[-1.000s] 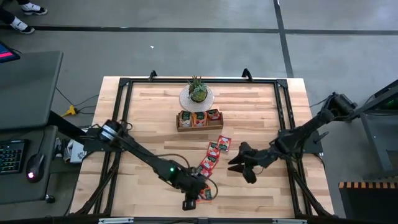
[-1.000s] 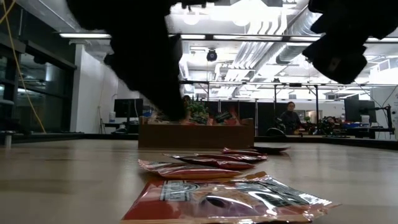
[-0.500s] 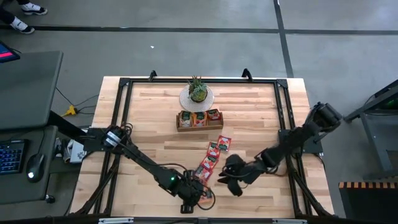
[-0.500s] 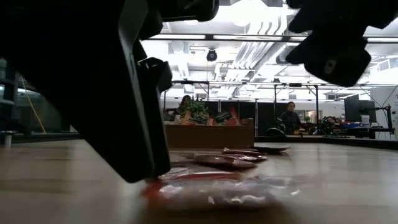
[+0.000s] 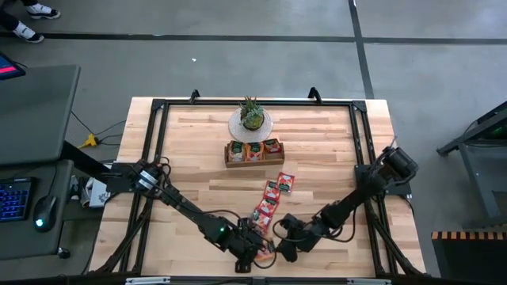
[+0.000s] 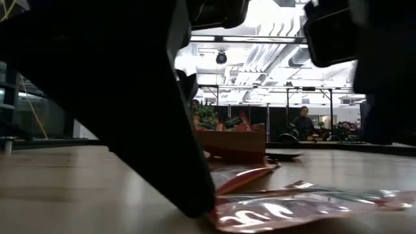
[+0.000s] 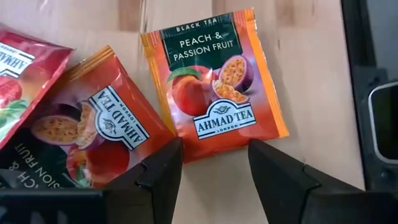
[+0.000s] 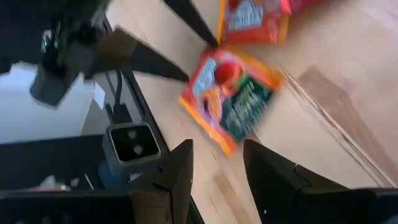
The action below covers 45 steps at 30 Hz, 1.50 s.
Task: Pick & Place Tea
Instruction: Put the bottom orange tea bag into the middle section of the wooden organizer
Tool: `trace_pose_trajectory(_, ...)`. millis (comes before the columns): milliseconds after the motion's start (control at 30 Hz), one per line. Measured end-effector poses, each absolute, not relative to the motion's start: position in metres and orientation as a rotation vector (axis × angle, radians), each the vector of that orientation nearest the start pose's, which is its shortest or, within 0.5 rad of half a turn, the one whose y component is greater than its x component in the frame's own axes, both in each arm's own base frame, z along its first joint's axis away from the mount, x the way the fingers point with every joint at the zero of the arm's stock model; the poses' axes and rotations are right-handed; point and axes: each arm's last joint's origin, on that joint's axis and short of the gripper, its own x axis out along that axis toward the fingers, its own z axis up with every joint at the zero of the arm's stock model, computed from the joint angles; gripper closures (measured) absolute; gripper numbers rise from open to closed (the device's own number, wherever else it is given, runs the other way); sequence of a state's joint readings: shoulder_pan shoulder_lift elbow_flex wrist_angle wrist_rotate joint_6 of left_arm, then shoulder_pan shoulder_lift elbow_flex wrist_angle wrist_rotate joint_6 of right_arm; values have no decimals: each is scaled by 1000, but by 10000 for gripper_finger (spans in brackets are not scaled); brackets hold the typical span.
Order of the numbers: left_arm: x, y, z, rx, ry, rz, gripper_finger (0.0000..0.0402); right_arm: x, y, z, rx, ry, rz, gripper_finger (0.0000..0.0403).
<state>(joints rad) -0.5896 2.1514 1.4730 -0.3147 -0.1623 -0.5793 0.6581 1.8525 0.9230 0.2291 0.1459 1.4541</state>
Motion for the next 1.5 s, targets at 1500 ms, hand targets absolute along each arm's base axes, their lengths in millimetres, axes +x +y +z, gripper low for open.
trace_pose_trajectory(1500,376,-243,134,-147,945,-49,221,308,208,102,1293,917,-229,249)
